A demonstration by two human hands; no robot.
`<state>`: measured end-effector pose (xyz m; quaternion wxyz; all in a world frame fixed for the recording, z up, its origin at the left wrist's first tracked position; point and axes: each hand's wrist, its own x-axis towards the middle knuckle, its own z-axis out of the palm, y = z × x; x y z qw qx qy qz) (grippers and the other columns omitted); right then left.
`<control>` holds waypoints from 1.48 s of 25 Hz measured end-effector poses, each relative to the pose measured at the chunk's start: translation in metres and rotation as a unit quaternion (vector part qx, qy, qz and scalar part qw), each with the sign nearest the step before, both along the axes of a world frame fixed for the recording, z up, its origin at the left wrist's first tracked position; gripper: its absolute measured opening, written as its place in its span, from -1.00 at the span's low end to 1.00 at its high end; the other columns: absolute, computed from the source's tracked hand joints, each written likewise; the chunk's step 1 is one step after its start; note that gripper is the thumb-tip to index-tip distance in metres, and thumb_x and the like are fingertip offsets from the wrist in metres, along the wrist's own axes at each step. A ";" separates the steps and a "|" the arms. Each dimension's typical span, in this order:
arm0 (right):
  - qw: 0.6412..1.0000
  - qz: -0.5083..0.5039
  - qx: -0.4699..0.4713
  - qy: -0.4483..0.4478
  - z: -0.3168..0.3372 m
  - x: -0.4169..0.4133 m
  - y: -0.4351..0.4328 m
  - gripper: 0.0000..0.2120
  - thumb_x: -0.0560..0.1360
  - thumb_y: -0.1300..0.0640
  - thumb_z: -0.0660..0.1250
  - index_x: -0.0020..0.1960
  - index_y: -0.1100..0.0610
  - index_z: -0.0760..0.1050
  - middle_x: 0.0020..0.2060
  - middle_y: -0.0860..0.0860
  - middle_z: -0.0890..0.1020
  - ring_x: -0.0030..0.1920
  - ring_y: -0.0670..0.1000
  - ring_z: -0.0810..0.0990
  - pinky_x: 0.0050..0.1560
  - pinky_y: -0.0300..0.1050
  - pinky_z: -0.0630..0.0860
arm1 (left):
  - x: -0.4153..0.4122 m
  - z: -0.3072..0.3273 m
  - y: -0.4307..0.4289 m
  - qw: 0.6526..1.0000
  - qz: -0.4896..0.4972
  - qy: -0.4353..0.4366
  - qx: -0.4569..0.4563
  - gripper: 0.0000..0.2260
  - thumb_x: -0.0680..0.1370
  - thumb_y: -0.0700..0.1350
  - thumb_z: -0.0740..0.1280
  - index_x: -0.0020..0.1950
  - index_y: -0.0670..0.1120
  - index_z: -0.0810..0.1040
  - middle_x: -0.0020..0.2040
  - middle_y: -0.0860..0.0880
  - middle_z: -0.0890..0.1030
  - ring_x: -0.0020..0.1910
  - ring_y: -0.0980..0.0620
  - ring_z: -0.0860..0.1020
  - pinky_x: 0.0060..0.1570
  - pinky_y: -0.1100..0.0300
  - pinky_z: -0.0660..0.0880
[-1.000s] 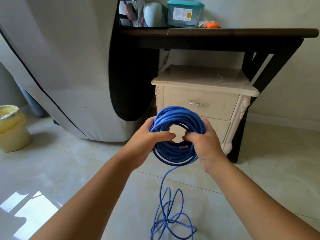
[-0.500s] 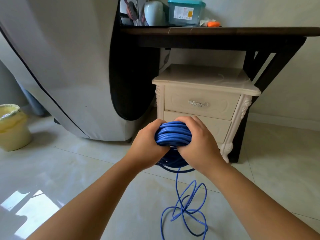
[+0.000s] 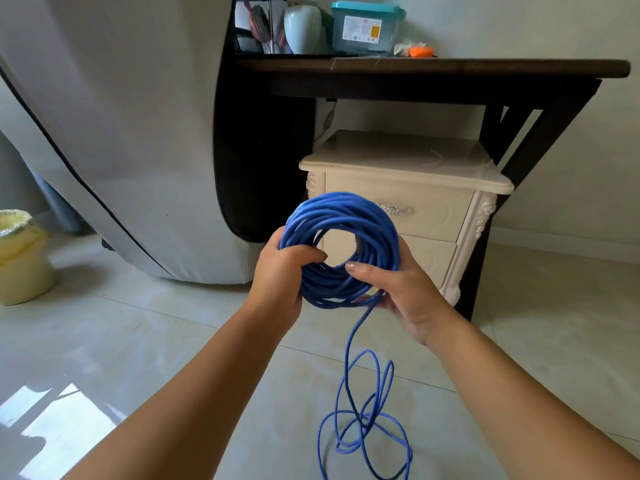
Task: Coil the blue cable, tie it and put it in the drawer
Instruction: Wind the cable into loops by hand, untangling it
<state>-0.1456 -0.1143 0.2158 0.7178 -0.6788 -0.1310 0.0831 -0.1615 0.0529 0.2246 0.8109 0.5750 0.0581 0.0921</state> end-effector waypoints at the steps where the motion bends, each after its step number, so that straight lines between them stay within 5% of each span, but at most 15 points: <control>1: 0.999 -0.001 0.036 0.027 -0.002 -0.001 0.003 -0.42 0.32 0.14 0.54 0.28 -0.04 0.43 -0.02 0.00 0.64 0.03 0.08 0.69 0.05 0.26 0.62 | 0.000 0.002 -0.002 1.000 -0.015 -0.003 -0.027 -0.69 0.40 -0.39 0.32 0.09 -0.14 0.57 -0.08 -0.17 0.56 -0.05 -0.16 0.54 0.02 -0.07 0.52; 4: 0.991 -0.052 0.118 0.037 -0.005 0.000 0.007 -0.57 0.38 0.29 0.48 0.21 0.11 0.49 -0.05 0.10 0.62 0.00 0.12 0.67 0.08 0.16 0.60 | -0.002 0.000 -0.007 0.998 -0.059 -0.004 -0.001 -0.72 0.44 -0.35 0.34 0.12 -0.12 0.55 -0.06 -0.15 0.57 -0.01 -0.15 0.55 0.16 -0.14 0.52; 7: 0.988 -0.132 0.080 0.022 -0.008 0.006 0.002 -0.59 0.25 0.22 0.50 0.09 0.11 0.55 -0.07 0.17 0.62 0.06 0.22 0.63 0.21 0.22 0.53 | -0.006 -0.008 -0.006 0.988 -0.114 0.033 0.102 -0.67 0.46 -0.21 0.42 0.21 -0.08 0.53 0.01 -0.07 0.66 0.06 -0.05 0.63 0.29 -0.16 0.49; 10: 0.984 -0.171 0.040 0.012 -0.002 0.008 -0.001 -0.63 0.24 0.27 0.48 0.00 0.03 0.56 -0.17 0.01 0.62 -0.11 0.06 0.62 0.06 0.09 0.55 | -0.008 -0.004 0.008 0.963 -0.219 0.060 0.148 -0.55 0.44 -0.10 0.46 0.32 0.01 0.50 0.18 -0.04 0.66 0.20 -0.04 0.62 0.33 -0.17 0.44; 13: 0.977 -0.189 -0.066 -0.079 0.007 0.001 -0.004 -0.59 0.31 0.31 0.48 -0.01 -0.10 0.48 -0.18 -0.12 0.62 -0.20 -0.11 0.61 -0.15 -0.19 0.53 | -0.003 0.004 0.017 0.963 -0.207 0.020 0.174 -0.20 0.33 -0.13 0.51 0.51 0.16 0.29 0.31 0.07 0.56 0.26 0.06 0.57 0.32 -0.02 0.46; 16: 0.952 -0.137 -0.208 -0.177 0.010 -0.009 -0.001 -0.51 0.28 0.26 0.50 0.00 -0.20 0.41 -0.13 -0.21 0.60 -0.14 -0.26 0.59 -0.21 -0.39 0.49 | -0.004 0.002 0.017 0.921 -0.173 -0.044 0.346 0.01 0.26 -0.15 0.57 0.57 0.25 0.10 0.46 0.11 0.36 0.34 0.13 0.47 0.26 0.04 0.53; 19: 0.932 -0.073 -0.275 -0.225 0.012 -0.014 0.001 -0.48 0.29 0.23 0.48 0.10 -0.21 0.41 -0.06 -0.18 0.58 -0.08 -0.16 0.58 -0.14 -0.24 0.55 | -0.005 -0.006 0.017 0.881 -0.171 -0.099 0.430 -0.05 0.33 -0.30 0.54 0.56 0.15 0.13 0.30 0.12 0.46 0.11 0.11 0.60 0.04 0.13 0.63; 22: 0.932 -0.066 -0.273 -0.227 0.013 -0.014 -0.002 -0.47 0.30 0.24 0.47 0.12 -0.21 0.41 -0.04 -0.17 0.58 -0.07 -0.14 0.58 -0.12 -0.21 0.56 | -0.005 -0.010 0.014 0.875 -0.106 -0.111 0.458 -0.39 0.32 -0.31 0.52 0.27 0.05 0.41 0.01 0.08 0.60 -0.10 0.11 0.63 -0.13 0.08 0.65; 25: 0.955 -0.053 -0.213 -0.201 0.012 -0.015 -0.002 -0.39 0.33 0.32 0.47 0.21 -0.18 0.40 0.02 -0.21 0.57 -0.03 -0.23 0.59 -0.13 -0.34 0.55 | -0.007 -0.008 0.008 0.910 -0.087 -0.091 0.394 -0.55 0.30 -0.38 0.48 0.04 0.00 0.45 -0.16 0.04 0.62 -0.25 0.10 0.62 -0.24 0.21 0.58; 28: 0.969 -0.068 -0.153 -0.181 0.018 -0.011 -0.004 -0.29 0.35 0.27 0.51 0.37 -0.16 0.33 0.12 -0.23 0.54 0.04 -0.27 0.59 -0.07 -0.39 0.54 | -0.008 0.002 0.004 0.959 -0.065 -0.070 0.268 -0.57 0.27 -0.40 0.43 0.04 -0.05 0.48 -0.17 -0.04 0.63 -0.24 0.05 0.62 -0.24 0.22 0.56; 32: 0.994 -0.039 -0.069 -0.077 0.015 -0.004 -0.006 -0.31 0.37 0.12 0.56 0.40 -0.18 0.34 0.09 -0.12 0.64 0.08 -0.11 0.65 0.13 -0.11 0.55 | 0.000 0.003 0.005 0.991 -0.039 -0.029 0.128 -0.48 0.16 -0.29 0.36 0.12 -0.14 0.51 -0.09 -0.15 0.58 -0.13 -0.12 0.56 -0.09 -0.04 0.53; 37: 0.997 0.022 0.061 0.049 0.010 -0.001 -0.008 -0.18 0.30 0.04 0.56 0.46 -0.17 0.28 0.10 -0.04 0.68 0.14 0.08 0.65 0.21 0.19 0.54 | 0.000 0.001 0.005 0.999 -0.023 0.006 0.027 -0.52 0.19 -0.30 0.33 0.11 -0.20 0.50 -0.13 -0.14 0.49 -0.13 -0.13 0.48 -0.09 -0.05 0.46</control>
